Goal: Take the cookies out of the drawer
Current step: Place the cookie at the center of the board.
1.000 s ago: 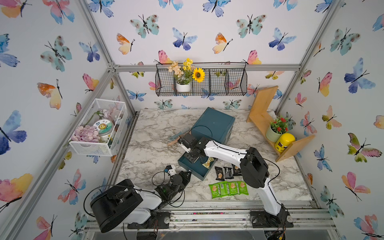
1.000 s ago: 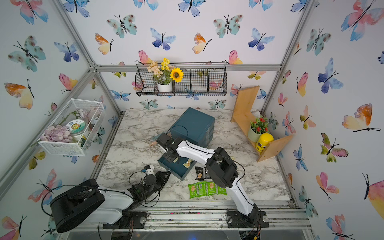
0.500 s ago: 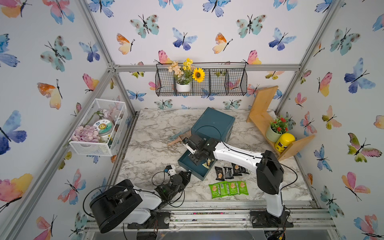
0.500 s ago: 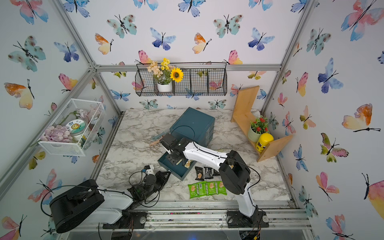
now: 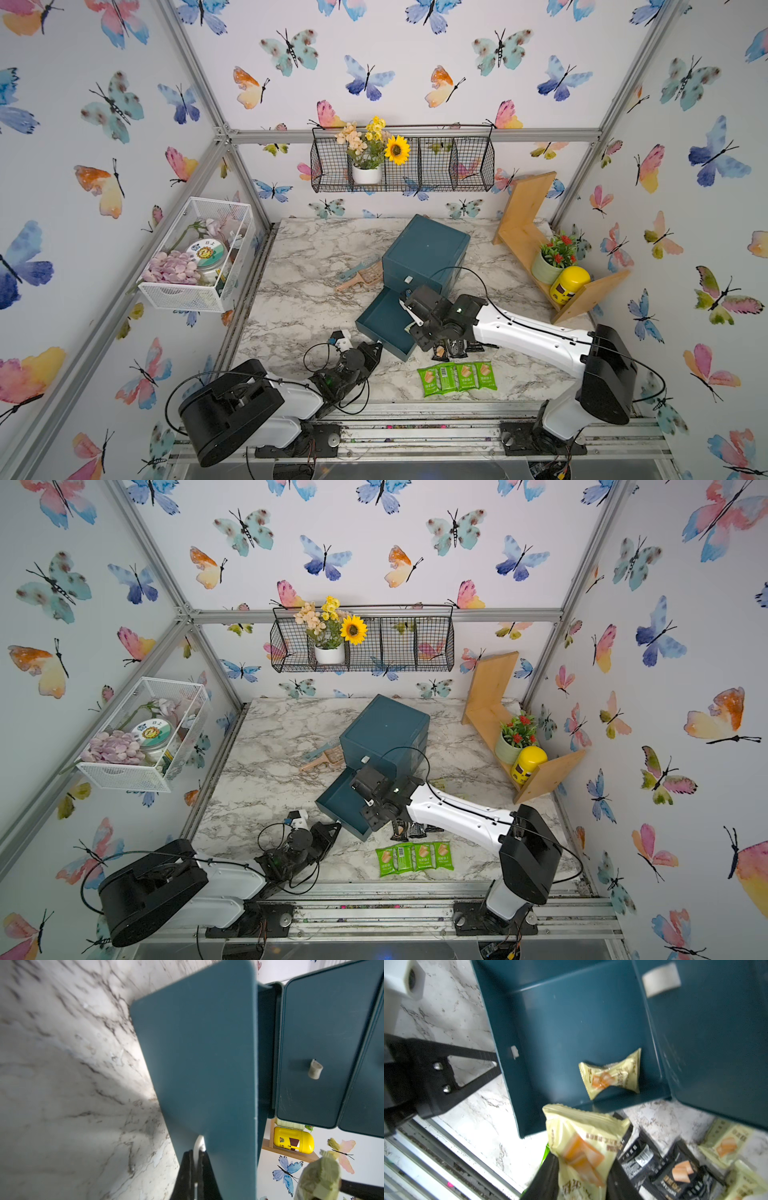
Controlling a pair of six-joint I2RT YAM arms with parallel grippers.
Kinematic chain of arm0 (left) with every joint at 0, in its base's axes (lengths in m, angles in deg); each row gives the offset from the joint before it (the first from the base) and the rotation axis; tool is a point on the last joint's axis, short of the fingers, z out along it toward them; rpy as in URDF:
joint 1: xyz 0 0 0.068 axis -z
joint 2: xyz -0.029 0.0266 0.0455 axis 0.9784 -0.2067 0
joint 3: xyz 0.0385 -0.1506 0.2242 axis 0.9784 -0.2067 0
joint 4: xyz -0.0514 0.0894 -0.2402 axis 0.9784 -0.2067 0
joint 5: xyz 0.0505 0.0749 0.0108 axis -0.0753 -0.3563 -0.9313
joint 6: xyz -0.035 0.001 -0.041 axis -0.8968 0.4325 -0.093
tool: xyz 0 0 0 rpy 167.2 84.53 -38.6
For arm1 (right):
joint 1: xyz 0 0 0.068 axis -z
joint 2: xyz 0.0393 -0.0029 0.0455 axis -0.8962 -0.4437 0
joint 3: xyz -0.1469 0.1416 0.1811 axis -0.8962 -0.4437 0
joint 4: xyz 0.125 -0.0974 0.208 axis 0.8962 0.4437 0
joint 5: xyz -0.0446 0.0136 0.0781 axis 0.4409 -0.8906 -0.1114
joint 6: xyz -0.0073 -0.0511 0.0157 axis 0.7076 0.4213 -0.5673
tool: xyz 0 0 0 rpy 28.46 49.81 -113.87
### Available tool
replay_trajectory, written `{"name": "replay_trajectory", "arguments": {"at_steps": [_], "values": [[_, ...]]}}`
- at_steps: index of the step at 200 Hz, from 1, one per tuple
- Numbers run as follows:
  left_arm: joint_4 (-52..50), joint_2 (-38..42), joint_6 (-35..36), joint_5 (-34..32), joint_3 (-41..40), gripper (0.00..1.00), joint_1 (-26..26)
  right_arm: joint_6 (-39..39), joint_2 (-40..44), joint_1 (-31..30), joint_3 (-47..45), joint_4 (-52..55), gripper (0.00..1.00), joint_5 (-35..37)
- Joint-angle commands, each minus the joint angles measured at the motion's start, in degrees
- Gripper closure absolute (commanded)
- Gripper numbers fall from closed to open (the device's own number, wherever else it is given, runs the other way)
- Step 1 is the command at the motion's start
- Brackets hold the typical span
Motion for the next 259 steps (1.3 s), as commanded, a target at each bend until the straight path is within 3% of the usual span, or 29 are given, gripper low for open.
{"name": "replay_trajectory", "arguments": {"at_steps": [1, 63, 136, 186, 259], "values": [[-3.7, 0.0, 0.5, -0.9, 0.0, 1.0, 0.1, -3.8, 2.0, 0.8, -2.5, -0.4, 0.65, 1.2], [-3.9, 0.4, 0.4, -1.0, -0.1, 1.0, 0.1, -3.8, 5.4, 6.4, -7.3, -0.7, 0.65, 1.8], [-3.7, 0.1, 0.5, -1.0, 0.0, 1.0, 0.1, -2.1, 9.0, 22.3, -15.7, -10.9, 0.65, -6.3], [-4.2, 0.2, 0.4, -1.2, 0.3, 1.0, 0.0, -1.5, 6.4, 22.8, -14.1, -12.1, 0.66, -10.3], [-4.1, -0.7, 0.6, -1.1, 1.4, 1.0, 0.1, -2.2, 13.0, 22.8, -20.1, -7.7, 0.66, -13.3]]}}
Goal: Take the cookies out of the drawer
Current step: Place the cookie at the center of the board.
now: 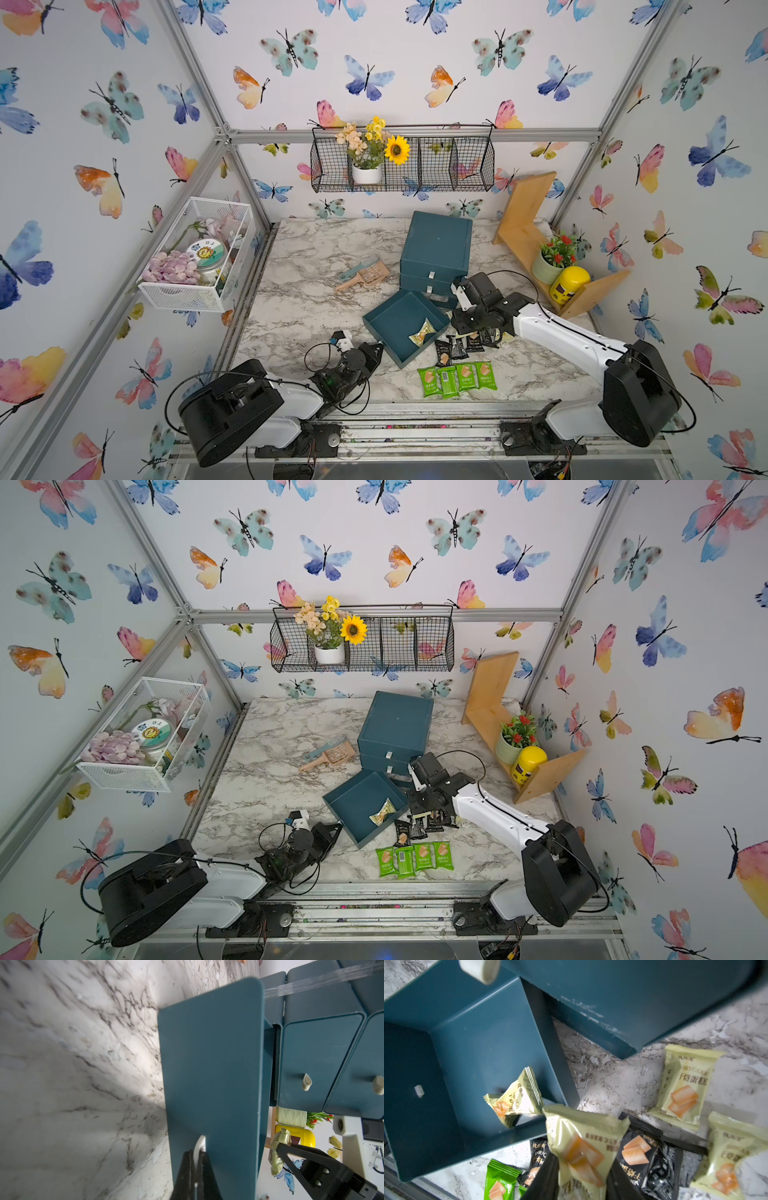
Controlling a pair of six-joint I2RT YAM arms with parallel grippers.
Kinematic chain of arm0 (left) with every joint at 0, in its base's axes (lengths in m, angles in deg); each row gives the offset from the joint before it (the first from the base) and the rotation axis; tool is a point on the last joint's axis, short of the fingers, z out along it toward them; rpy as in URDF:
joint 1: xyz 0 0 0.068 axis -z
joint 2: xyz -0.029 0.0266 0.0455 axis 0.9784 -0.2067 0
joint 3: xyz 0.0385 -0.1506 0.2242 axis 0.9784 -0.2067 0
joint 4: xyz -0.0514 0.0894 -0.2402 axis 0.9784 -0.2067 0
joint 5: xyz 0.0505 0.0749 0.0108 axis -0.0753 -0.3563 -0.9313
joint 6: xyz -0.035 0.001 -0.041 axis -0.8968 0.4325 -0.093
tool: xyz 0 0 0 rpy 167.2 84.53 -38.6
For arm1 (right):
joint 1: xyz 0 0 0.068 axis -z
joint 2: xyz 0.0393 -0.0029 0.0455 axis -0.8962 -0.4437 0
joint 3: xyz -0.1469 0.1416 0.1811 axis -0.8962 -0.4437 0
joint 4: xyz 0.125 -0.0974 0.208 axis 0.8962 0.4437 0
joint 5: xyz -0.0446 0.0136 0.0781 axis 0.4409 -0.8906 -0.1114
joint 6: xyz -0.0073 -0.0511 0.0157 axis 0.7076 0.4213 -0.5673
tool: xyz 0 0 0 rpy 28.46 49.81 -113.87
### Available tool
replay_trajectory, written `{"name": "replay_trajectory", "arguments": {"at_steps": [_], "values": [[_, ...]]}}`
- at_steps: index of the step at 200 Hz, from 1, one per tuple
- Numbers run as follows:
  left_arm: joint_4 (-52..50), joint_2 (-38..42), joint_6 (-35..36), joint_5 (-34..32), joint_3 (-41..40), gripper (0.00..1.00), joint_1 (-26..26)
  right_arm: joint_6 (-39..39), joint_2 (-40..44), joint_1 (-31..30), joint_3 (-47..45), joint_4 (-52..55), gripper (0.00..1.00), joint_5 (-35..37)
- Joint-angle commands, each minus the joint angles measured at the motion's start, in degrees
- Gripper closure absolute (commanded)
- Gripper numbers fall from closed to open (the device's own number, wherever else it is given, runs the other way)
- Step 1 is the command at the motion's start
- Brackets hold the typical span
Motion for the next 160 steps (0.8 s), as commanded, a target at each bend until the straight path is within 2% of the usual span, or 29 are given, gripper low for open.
{"name": "replay_trajectory", "arguments": {"at_steps": [1, 48, 91, 120, 160], "values": [[-3.1, -0.7, 0.6, -1.1, 1.0, 1.0, -0.1, -1.2, 3.3, 0.1, -2.8, 3.0, 0.66, -2.6], [-2.8, -1.7, 0.6, -0.6, 1.4, 1.0, 0.0, -3.3, 9.6, 0.1, -5.4, 6.6, 0.66, -3.6], [-2.8, -1.6, 0.7, -0.7, 1.5, 1.0, 0.0, -6.8, 12.4, 0.5, -5.8, 7.2, 0.67, 4.7], [-3.3, -0.9, 0.8, -0.8, 1.4, 1.0, -0.1, -6.7, 11.1, 5.6, -4.6, 8.2, 0.67, 8.5], [-3.3, -0.4, 0.8, -0.8, 1.3, 1.0, -0.1, -2.8, 6.4, 13.0, -2.2, 5.0, 0.67, 9.6]]}}
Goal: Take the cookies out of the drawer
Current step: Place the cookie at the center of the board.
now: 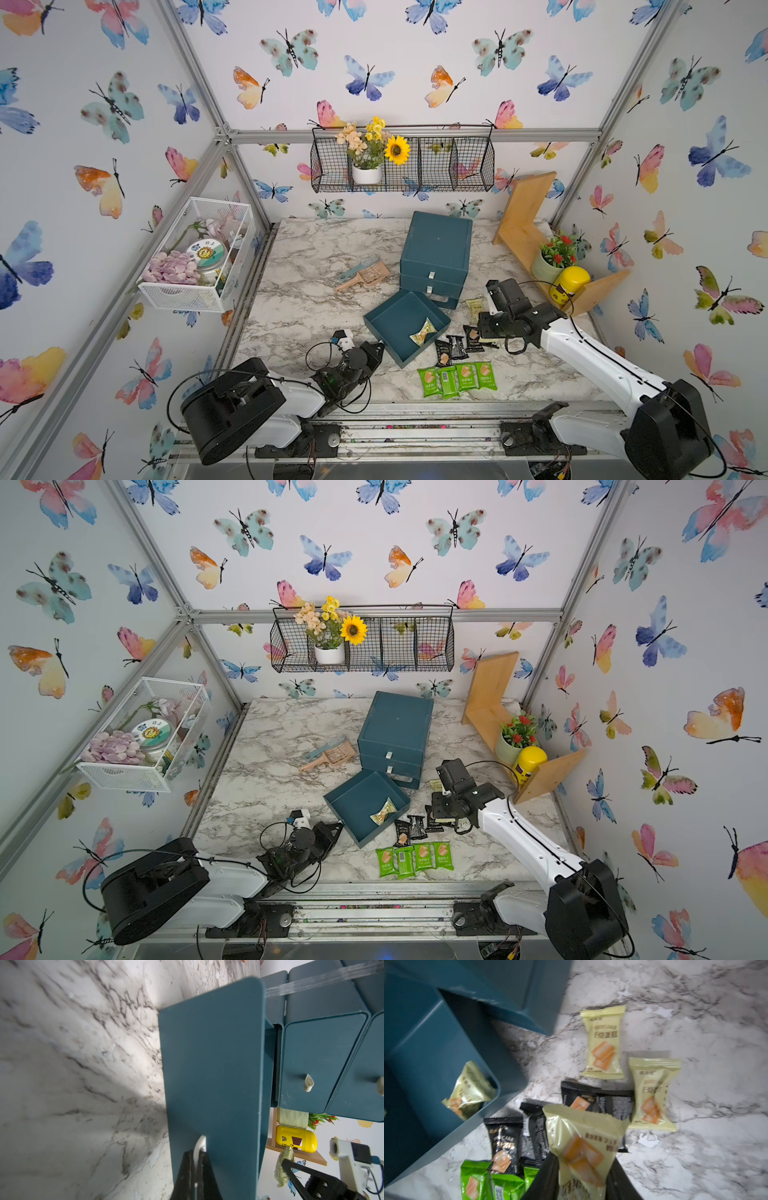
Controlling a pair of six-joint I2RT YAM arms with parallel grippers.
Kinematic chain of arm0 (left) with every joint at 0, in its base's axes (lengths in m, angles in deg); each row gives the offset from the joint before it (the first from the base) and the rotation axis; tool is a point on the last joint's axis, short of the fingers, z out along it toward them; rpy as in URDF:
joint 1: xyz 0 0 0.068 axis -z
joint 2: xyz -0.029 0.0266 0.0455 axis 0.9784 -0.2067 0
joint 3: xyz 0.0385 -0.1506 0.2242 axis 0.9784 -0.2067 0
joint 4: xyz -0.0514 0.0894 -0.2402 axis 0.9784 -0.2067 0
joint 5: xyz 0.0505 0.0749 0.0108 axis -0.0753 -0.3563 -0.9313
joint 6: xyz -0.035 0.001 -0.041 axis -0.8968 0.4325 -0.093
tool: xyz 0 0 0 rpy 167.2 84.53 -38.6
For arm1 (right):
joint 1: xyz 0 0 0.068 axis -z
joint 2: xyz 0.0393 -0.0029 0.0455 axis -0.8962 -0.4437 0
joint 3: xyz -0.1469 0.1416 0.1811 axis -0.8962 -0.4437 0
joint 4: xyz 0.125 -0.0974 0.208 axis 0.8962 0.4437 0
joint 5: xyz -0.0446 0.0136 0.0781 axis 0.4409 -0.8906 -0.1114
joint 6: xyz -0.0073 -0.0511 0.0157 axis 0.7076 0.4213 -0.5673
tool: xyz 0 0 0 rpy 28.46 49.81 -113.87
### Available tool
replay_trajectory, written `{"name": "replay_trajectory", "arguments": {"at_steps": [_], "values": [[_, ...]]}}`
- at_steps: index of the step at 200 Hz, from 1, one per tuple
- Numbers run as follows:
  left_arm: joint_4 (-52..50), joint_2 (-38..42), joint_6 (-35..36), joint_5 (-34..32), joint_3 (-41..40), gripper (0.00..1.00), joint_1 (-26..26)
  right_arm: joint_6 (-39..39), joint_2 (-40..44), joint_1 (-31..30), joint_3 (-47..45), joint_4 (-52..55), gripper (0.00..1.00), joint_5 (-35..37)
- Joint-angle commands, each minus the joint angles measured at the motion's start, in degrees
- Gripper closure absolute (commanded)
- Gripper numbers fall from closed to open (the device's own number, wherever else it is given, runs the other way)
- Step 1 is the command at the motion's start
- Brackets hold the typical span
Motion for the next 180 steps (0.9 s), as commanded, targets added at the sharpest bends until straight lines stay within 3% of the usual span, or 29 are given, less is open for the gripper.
{"name": "replay_trajectory", "arguments": {"at_steps": [1, 63, 127, 180], "values": [[-3.0, 0.3, 0.8, -0.8, 0.5, 1.0, -0.1, 2.6, -3.1, 2.9, 3.0, -0.8, 0.67, 3.7], [-3.1, 0.9, 0.8, -0.9, 0.2, 1.0, -0.1, 10.3, -16.4, 8.8, 11.3, -2.3, 0.65, 7.5], [-3.4, 1.6, 0.9, -1.0, 0.2, 1.0, -0.1, 12.8, -28.0, 11.4, 18.8, -8.7, 0.65, 5.2], [-3.7, 1.7, 0.8, -1.3, 0.5, 1.0, -0.1, 13.2, -33.3, 12.7, 19.0, -11.5, 0.61, 3.4]]}}
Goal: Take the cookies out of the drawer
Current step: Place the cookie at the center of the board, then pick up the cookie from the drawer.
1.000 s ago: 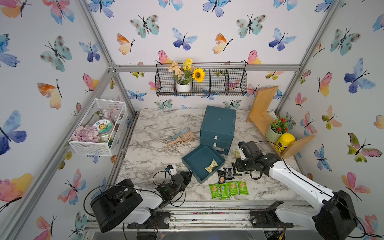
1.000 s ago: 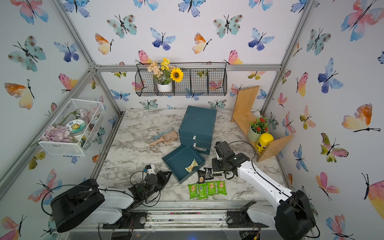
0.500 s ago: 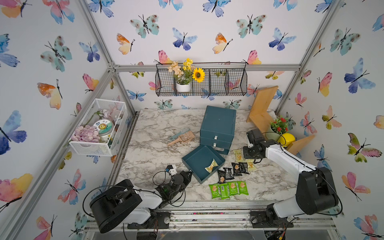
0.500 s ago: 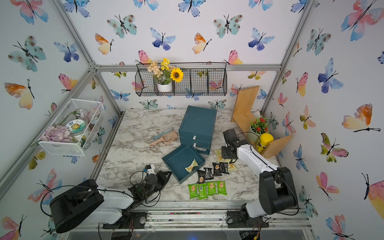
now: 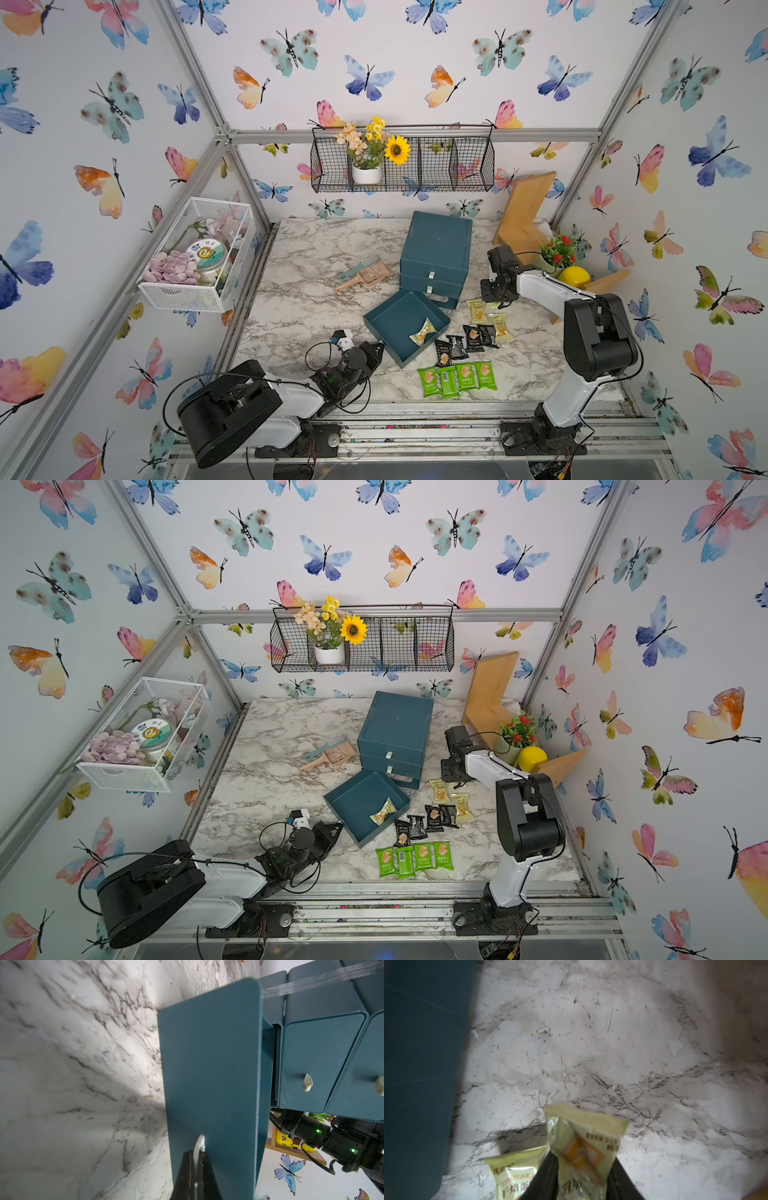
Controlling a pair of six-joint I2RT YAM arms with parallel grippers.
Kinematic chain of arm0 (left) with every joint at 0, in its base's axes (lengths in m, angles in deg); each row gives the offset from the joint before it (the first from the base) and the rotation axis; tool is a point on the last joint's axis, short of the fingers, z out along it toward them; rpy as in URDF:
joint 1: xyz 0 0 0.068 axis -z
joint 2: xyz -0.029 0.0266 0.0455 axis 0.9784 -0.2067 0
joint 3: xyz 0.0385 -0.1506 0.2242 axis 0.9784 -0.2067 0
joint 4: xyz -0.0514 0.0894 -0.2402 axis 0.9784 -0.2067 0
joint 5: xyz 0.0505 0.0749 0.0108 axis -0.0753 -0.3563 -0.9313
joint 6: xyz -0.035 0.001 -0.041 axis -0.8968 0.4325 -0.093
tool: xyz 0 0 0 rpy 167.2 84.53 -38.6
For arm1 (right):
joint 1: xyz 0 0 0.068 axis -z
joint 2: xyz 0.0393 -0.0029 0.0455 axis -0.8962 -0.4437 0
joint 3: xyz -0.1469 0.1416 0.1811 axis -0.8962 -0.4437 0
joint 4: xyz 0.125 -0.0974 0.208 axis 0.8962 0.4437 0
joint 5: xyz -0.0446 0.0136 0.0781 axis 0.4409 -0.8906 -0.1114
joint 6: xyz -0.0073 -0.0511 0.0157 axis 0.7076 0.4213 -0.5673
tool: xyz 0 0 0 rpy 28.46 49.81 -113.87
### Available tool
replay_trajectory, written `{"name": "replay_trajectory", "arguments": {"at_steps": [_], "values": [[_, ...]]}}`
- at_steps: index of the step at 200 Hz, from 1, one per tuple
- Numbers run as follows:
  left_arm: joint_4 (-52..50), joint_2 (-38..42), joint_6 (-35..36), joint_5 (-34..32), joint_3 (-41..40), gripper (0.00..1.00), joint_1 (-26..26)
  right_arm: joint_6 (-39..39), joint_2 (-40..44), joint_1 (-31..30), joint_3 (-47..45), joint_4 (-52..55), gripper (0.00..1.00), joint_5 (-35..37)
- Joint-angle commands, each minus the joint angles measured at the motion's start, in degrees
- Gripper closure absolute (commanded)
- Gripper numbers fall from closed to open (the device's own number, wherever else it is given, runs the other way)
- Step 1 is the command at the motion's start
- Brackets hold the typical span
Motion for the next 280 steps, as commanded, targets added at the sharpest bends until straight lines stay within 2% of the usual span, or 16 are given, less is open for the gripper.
{"name": "replay_trajectory", "arguments": {"at_steps": [1, 51, 78, 104, 133, 158, 190, 280], "values": [[-2.3, 0.4, 0.8, -1.3, 0.5, 1.0, -0.1, 0.9, -1.3, 0.7, 0.3, -1.8, 0.61, -1.3], [-2.1, -0.2, 0.7, -1.3, 0.7, 1.0, -0.1, 1.2, -0.8, 1.1, -0.7, -2.0, 0.46, -2.1], [-2.2, 0.1, 0.6, -1.3, 0.6, 1.0, 0.0, 1.2, 3.4, 1.1, -0.6, -0.2, 0.42, -1.8], [-2.7, 0.3, 0.6, -1.5, 0.8, 1.0, 0.0, 1.0, 11.2, 1.1, -0.9, 1.5, 0.41, -1.5], [-2.8, 0.3, 0.5, -2.0, 1.1, 1.0, 0.0, 1.6, 16.6, 1.0, -1.1, 2.1, 0.43, -4.7], [-3.0, 0.0, 0.4, -2.3, 1.3, 1.0, 0.0, 2.0, 16.4, 0.6, -0.8, 3.9, 0.45, -9.2], [-3.3, 0.0, 0.4, -2.3, 1.6, 1.0, 0.0, 1.8, 15.5, -3.1, -0.6, 2.3, 0.46, -12.7], [-4.7, 1.8, -0.3, -3.5, 0.8, 1.0, 0.0, 0.6, 12.3, -11.9, 3.3, 1.2, 0.46, -16.4]]}}
